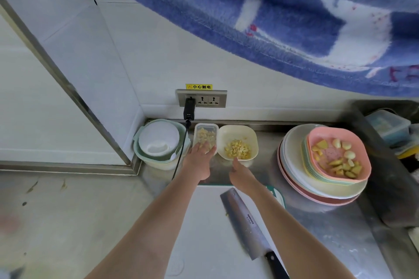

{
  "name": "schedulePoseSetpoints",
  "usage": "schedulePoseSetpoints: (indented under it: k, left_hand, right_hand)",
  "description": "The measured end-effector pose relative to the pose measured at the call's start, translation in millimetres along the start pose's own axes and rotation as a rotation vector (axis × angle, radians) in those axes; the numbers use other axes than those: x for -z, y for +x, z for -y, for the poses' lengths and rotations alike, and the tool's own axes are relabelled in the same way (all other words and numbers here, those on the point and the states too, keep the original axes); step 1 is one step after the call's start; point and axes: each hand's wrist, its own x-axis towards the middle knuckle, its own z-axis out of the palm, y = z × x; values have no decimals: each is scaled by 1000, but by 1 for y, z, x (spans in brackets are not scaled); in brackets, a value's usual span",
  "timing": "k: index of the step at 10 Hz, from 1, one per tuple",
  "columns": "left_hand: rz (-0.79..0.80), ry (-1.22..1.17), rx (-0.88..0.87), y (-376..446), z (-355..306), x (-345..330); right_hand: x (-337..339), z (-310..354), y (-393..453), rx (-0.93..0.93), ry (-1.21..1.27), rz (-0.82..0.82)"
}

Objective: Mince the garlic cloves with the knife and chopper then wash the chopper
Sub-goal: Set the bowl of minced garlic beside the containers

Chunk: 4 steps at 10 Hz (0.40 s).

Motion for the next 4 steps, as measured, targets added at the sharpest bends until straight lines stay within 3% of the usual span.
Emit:
schedulePoseSetpoints:
  k: [2, 3, 4]
  left_hand:
    - [-17, 93, -85, -14, 3, -5]
    - [-49, 79, -160, -35, 6, 7]
    - [-204, -89, -214, -55, 8, 32]
  right_hand:
    - [6, 2, -12, 26, 92, -94]
    - [9, 9, -13, -16, 63, -61]
    - [10, 19, -23, 57, 75, -139]
